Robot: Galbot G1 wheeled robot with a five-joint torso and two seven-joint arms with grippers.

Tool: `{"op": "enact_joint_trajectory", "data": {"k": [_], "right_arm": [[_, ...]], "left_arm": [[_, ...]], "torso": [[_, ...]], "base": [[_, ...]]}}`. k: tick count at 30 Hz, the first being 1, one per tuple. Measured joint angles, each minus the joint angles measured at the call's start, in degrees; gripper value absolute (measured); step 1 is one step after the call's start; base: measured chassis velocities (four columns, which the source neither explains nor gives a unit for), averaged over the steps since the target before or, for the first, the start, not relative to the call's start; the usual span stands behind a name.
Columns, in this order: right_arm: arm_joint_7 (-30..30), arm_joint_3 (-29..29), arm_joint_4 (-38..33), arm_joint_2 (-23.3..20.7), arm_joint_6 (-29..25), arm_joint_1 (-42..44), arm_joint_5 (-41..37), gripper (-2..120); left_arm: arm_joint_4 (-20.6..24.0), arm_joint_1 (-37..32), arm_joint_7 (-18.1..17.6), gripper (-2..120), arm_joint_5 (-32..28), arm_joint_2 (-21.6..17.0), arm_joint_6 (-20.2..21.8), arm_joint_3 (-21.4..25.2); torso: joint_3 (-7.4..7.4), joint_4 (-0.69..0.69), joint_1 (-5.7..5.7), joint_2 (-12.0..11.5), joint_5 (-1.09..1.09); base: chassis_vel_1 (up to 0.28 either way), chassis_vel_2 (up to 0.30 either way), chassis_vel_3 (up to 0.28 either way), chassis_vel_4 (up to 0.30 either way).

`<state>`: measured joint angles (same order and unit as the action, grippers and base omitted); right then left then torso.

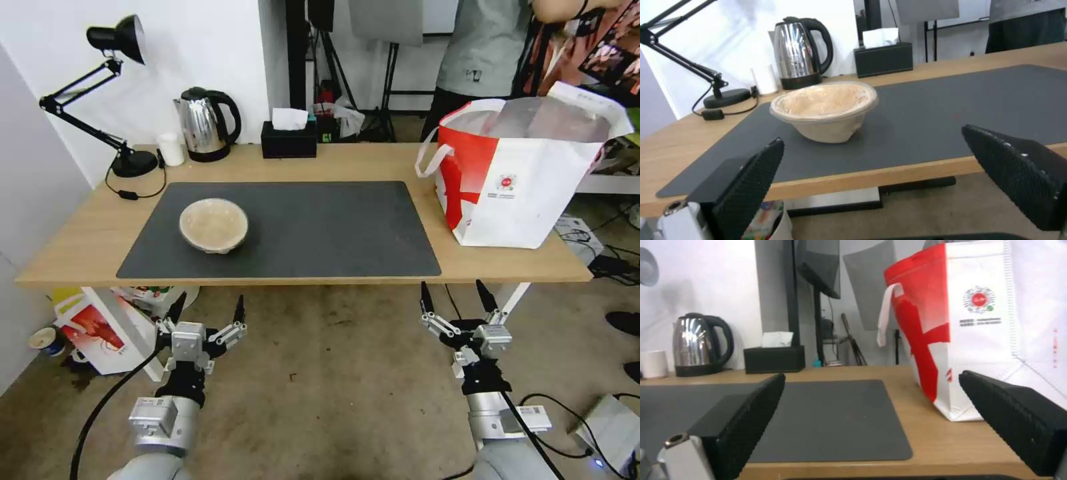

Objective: Pick up the trash from the table and place it into the takeout bag.

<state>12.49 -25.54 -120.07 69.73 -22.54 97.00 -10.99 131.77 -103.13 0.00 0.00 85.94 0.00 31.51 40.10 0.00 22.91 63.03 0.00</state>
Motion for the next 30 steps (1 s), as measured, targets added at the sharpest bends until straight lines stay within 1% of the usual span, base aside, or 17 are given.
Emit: {"op": "enact_joint_trajectory", "data": {"k": [8,30], "right_arm": [[0.2,-0.4,1.1,1.8,-1.8,0.2,0.8,100],[0.0,-0.9,3.7,1.9,-3.5,0.3,2.0,100]], "left_arm": [[0.0,0.0,0.0,100,0.0,0.0,0.0,0.0],[0.0,0.0,0.0,100,0.0,0.0,0.0,0.0]], "torso": [[0.0,0.0,0.0,0.0,0.01],[0.0,0.0,0.0,0.0,0.01]], "base": [[0.0,0.0,0.0,0.0],[0.0,0.0,0.0,0.0]]}}
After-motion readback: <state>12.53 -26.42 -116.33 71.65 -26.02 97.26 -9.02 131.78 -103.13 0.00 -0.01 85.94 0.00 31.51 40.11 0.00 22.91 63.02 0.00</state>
